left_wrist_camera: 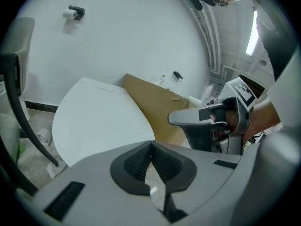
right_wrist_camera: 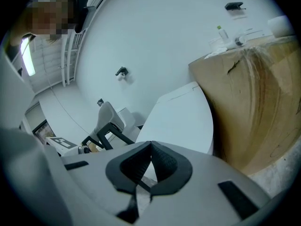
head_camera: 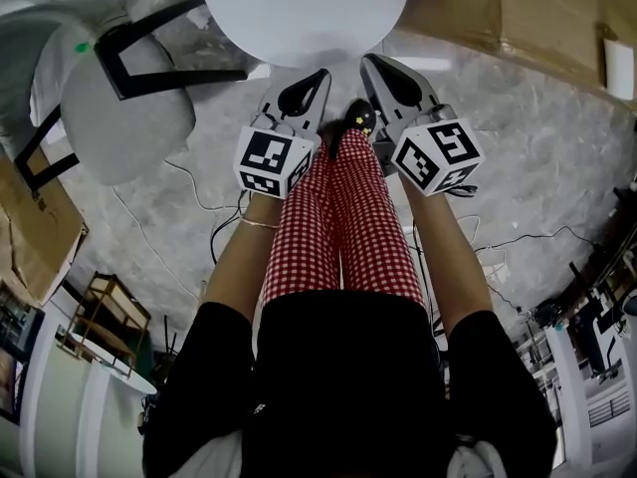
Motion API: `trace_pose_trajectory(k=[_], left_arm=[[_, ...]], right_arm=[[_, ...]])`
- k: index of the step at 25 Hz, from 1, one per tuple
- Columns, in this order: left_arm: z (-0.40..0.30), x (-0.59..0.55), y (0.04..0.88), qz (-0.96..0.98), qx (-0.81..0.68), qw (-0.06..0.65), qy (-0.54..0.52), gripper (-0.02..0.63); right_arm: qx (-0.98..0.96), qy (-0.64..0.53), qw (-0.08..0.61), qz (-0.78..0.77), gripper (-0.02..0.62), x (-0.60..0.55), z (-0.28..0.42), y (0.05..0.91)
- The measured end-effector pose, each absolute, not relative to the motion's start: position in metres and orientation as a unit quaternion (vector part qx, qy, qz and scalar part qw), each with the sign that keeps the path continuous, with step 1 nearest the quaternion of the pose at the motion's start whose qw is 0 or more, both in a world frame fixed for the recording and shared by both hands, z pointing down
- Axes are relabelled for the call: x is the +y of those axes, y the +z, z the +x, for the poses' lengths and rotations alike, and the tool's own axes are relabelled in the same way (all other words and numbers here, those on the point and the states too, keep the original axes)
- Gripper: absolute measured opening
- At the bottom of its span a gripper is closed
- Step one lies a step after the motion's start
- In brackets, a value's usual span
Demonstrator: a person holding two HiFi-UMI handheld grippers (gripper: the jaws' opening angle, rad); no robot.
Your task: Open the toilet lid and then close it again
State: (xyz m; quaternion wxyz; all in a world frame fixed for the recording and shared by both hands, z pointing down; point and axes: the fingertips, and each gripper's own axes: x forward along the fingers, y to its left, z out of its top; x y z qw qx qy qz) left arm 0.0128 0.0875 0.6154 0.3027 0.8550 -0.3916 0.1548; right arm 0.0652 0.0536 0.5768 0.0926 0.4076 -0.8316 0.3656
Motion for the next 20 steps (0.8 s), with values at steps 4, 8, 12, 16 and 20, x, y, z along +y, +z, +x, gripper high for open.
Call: trace_pose_trajectory(k=[4,8,12,16,20], left_arm=[[0.013,0.083,0.604,0.859,-0.392,0.293,0.151,0.003],[0.012,0.085,0.591,0.86,-0.393,0.286,0.154,0.003],[0.014,0.086,0.58,0.863,-0.393,0.282,0.148,0.003],[0.016,0.085,0.573,0.863,-0.396,0.277,0.148,0.004],[0.021,0.087,0.562,0.869,-0.386,0.272,0.148,0.003]], right_arm=[[-0.837,0.359,0.09,0.403,0.02,0.053,0.066,0.567],[-0.838,0.363,0.077,0.4,0.02,0.055,0.065,0.553],[-0.844,0.361,0.072,0.39,0.02,0.059,0.064,0.544],[-0.848,0.358,0.061,0.385,0.02,0.06,0.064,0.536],[-0.852,0.355,0.062,0.381,0.02,0.063,0.065,0.527]])
